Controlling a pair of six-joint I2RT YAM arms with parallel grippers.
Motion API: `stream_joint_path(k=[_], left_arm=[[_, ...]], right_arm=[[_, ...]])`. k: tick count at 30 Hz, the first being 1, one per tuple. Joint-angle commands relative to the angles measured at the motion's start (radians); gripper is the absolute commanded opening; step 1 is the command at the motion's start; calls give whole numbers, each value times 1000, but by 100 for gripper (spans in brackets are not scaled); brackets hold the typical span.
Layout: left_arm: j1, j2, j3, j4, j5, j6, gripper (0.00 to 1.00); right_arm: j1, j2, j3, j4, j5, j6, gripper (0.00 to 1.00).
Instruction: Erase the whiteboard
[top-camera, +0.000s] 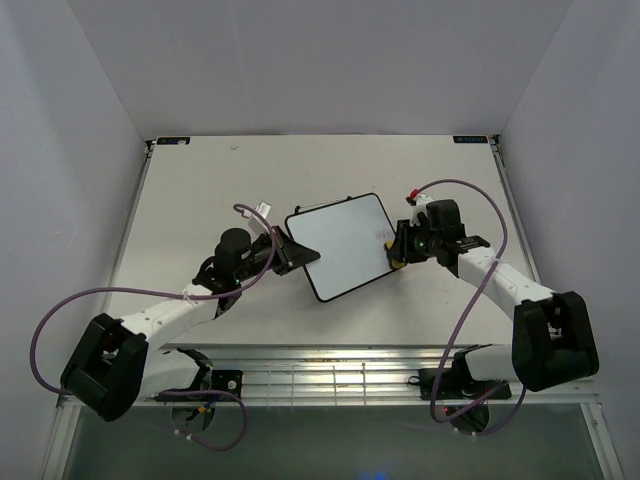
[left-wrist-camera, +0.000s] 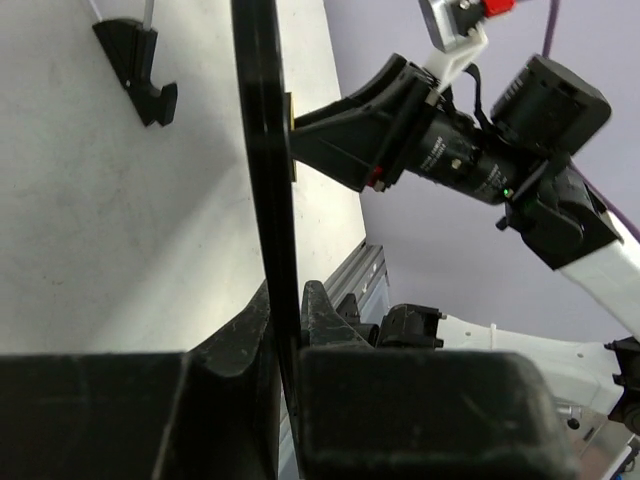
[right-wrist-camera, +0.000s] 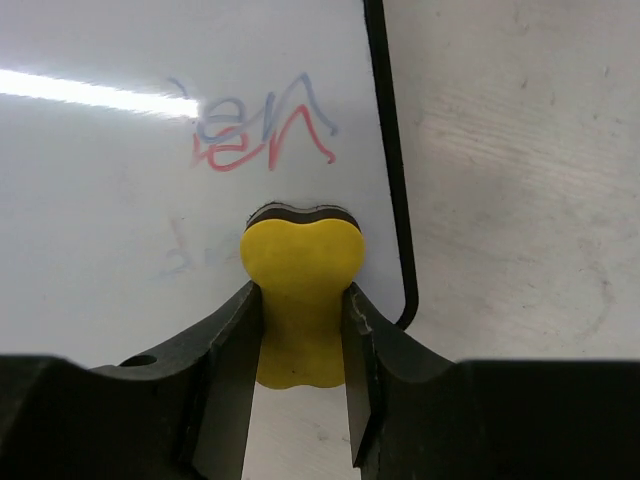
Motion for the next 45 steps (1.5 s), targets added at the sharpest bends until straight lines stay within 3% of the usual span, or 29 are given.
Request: stream_joint_path(k=[1, 8, 11, 13, 21, 34, 37, 40, 45], left_arm=[[-21, -68, 50, 288, 195, -124, 0], [-23, -38, 56, 309, 233, -115, 0], [-23, -19, 67, 324, 276, -109, 0], [-23, -15, 64, 330, 293, -104, 0], [-23, -41, 42, 332, 304, -90, 0], [-23, -15, 47, 372, 367, -63, 0], [-24, -6, 55, 404, 402, -41, 0], [-26, -2, 53, 424, 410, -17, 0], [-26, -26, 35, 424, 393, -3, 0]], right_arm=[[-20, 67, 10, -69, -92, -60, 10], [177, 35, 96, -54, -187, -13, 9], [206, 25, 110, -54, -192, -13, 11], [184, 42, 118, -67, -135, -25, 11], [-90, 134, 118, -175, -66, -86, 10], [-18, 130, 230, -213, -202, -82, 10], [72, 133, 274, -208, -247, -76, 9], [155, 142, 338, -265, -168, -98, 10], [-41, 118, 248, -264, -80, -97, 10]])
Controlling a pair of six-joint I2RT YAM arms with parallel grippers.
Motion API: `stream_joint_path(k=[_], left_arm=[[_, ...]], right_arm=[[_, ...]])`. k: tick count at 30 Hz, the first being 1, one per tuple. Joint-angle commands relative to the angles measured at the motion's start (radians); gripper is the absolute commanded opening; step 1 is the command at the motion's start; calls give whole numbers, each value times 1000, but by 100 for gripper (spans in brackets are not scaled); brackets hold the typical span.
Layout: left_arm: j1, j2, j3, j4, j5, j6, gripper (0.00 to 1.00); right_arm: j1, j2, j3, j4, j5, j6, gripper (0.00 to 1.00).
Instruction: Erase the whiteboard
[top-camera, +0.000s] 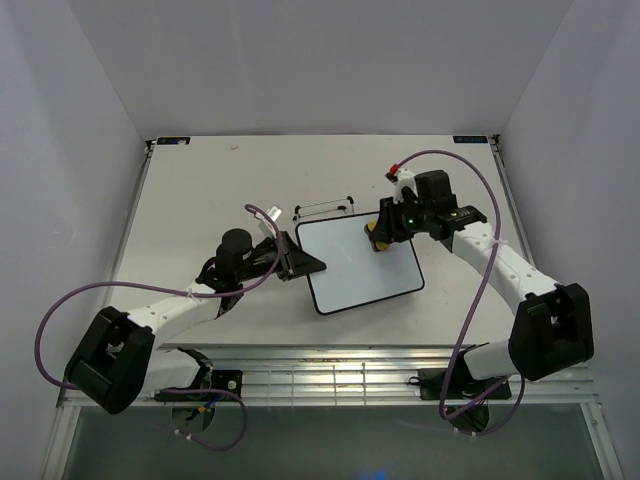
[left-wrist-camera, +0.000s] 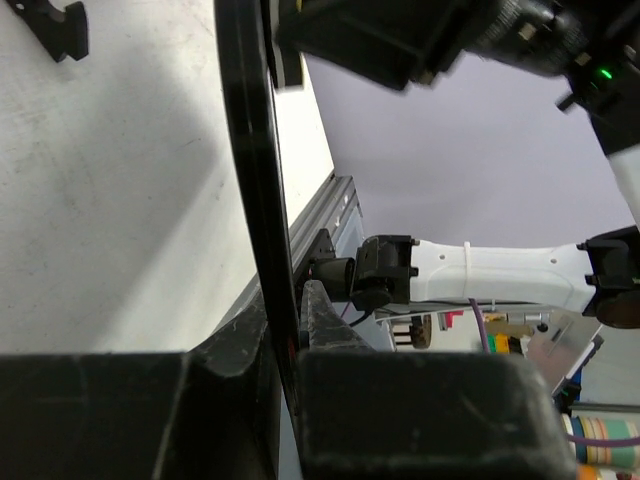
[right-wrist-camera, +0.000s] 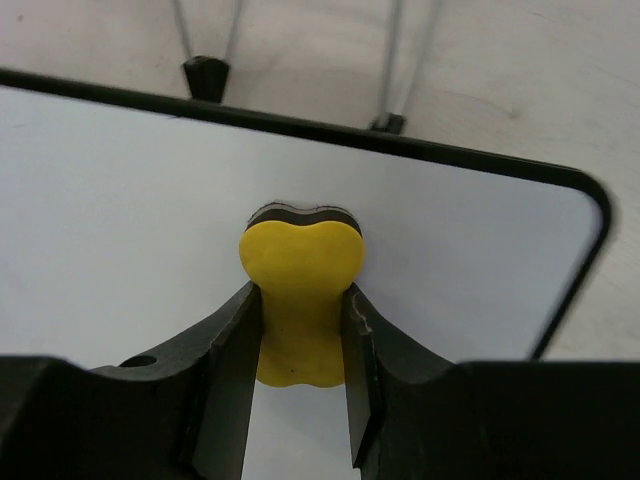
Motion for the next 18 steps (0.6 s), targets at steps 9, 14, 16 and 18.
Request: stream_joint_path(k=[9, 14, 16, 18], left_arm=[[-26, -84, 16, 357, 144, 5, 0], [-26, -89, 2, 357, 113, -6, 0], [-26, -90, -4, 358, 92, -18, 0], [-26, -93, -7, 360, 73, -31, 0]], right_arm=[[-201, -44, -192, -49, 75, -9, 9], [-196, -84, -227, -44, 38, -4, 9], [-195, -98, -244, -44, 32, -3, 9], [-193, -104, -267, -41, 36, 5, 9]])
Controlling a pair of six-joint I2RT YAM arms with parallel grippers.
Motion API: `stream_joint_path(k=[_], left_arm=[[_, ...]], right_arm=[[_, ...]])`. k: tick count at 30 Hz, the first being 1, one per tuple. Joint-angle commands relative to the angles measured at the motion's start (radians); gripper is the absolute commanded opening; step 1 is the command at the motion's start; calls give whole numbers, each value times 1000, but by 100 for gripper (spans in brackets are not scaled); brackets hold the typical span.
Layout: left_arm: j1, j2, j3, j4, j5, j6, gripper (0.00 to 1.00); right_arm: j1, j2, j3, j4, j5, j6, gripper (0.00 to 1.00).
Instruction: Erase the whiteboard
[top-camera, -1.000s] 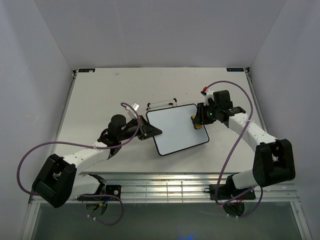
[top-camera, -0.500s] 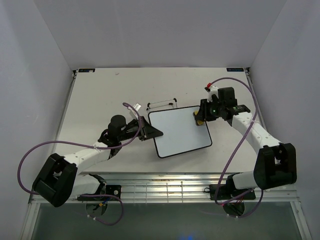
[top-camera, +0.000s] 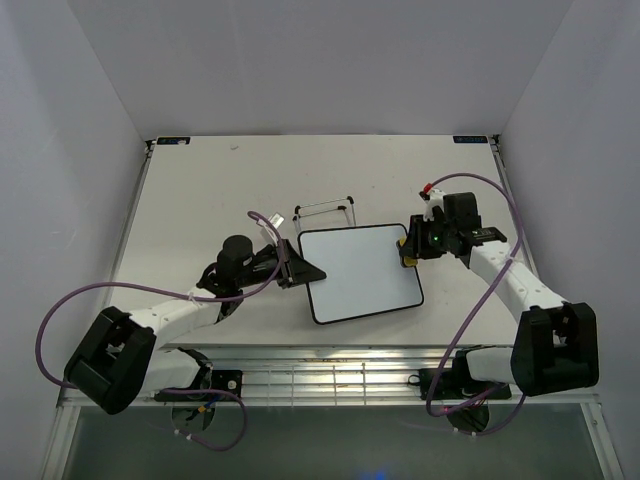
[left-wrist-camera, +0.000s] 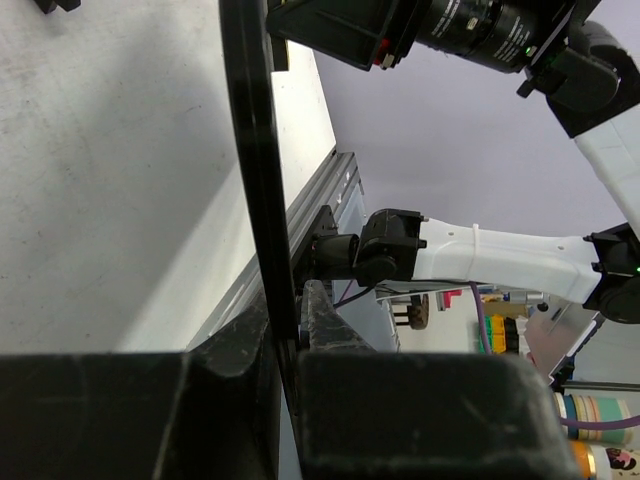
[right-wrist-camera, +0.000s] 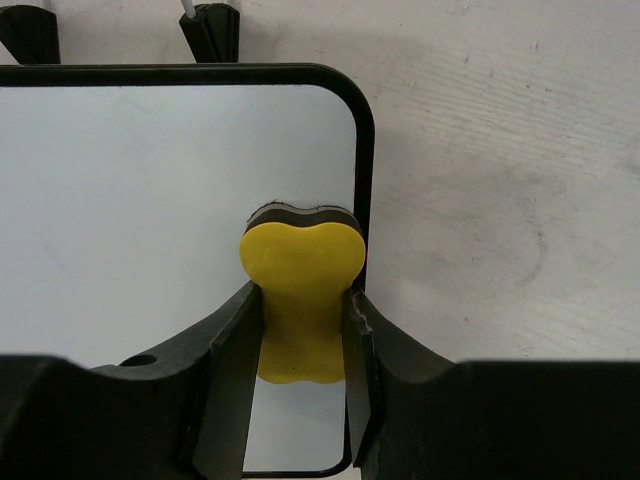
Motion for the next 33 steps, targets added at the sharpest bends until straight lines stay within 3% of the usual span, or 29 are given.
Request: stream_joint_path(k=[1, 11, 15, 19, 23, 27, 28, 33], left_arm=[[-14, -95, 37, 325, 16, -47, 0], [-1, -116, 26, 285, -94, -94, 0], [-1, -58, 57, 292, -38, -94, 0], [-6, -2, 71, 347, 48, -101, 0], [-32, 12, 72, 357, 70, -79, 0], [-43, 23, 72, 366, 80, -67, 0], [-43, 23, 75, 369, 83, -65, 0], [-43, 25, 97, 367, 82, -55, 0]], right_arm=[[18, -6, -63, -38, -23, 6, 9], [22, -84, -181, 23, -16, 76, 9], [27, -84, -198, 51, -82, 76, 9], [39, -60, -143, 71, -96, 73, 9], [88, -8, -11, 53, 34, 84, 9], [280, 26, 110, 94, 79, 89, 8], [379, 34, 141, 125, 88, 87, 8], [600, 89, 160, 179, 128, 107, 8]])
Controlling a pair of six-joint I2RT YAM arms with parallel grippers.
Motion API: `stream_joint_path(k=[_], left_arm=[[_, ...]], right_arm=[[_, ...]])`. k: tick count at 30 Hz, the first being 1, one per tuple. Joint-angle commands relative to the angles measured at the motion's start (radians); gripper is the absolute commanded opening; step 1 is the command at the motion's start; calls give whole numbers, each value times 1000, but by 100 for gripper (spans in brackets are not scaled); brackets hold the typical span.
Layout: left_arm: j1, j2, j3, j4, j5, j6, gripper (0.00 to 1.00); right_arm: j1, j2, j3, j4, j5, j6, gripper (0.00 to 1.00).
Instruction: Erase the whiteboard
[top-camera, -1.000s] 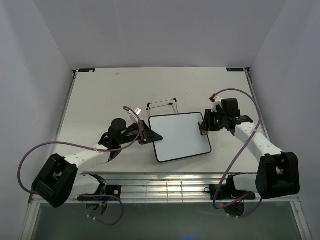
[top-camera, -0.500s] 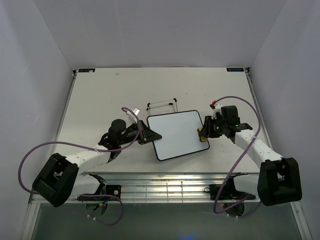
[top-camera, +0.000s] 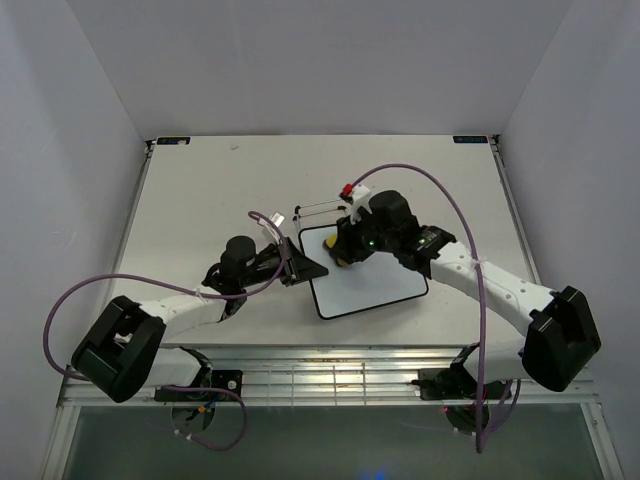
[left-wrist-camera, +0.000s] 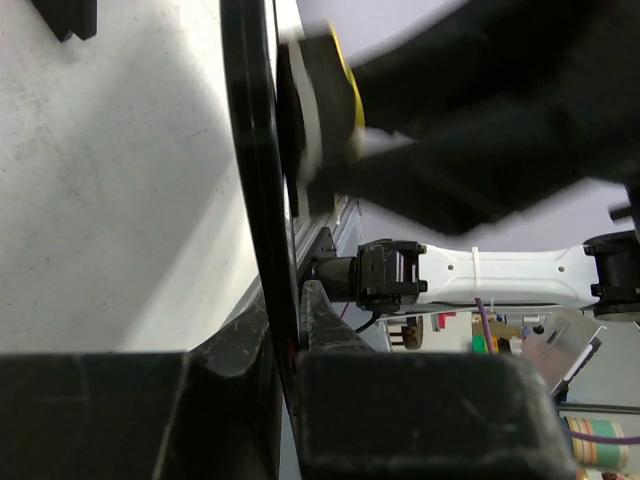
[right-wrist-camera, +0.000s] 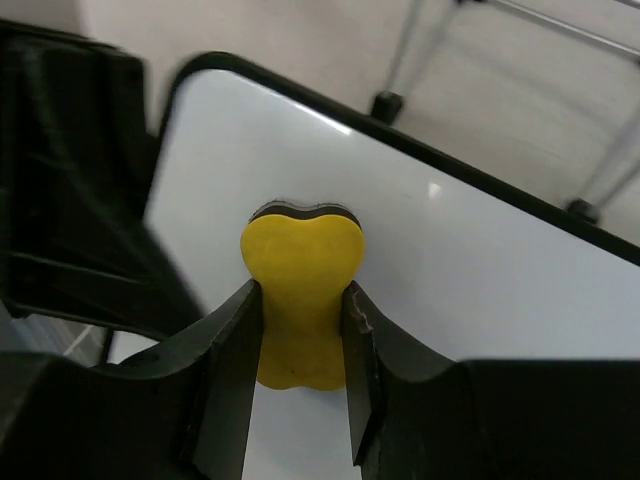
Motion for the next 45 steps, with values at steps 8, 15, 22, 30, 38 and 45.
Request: stream_joint_path(k=[8, 15, 22, 30, 38, 45], left_arm=[[-32, -34, 124, 265, 145, -6, 0], [-30, -75, 119, 260, 141, 4, 0], [-30, -69, 124, 263, 155, 3, 0], [-30, -66, 112, 268, 145, -3, 0], [-30, -33, 149, 222, 53, -54, 0], [-32, -36, 156, 223, -55, -62, 0]], right_arm=[[201, 65, -18, -48, 297, 34, 8], [28, 4, -134, -141, 358, 44, 8], [-242, -35, -237, -63, 134, -47, 8], [-207, -4, -141, -1, -62, -39, 8], [121, -76, -222, 114, -67, 33, 8], [305, -52, -253, 76, 126, 208, 8]])
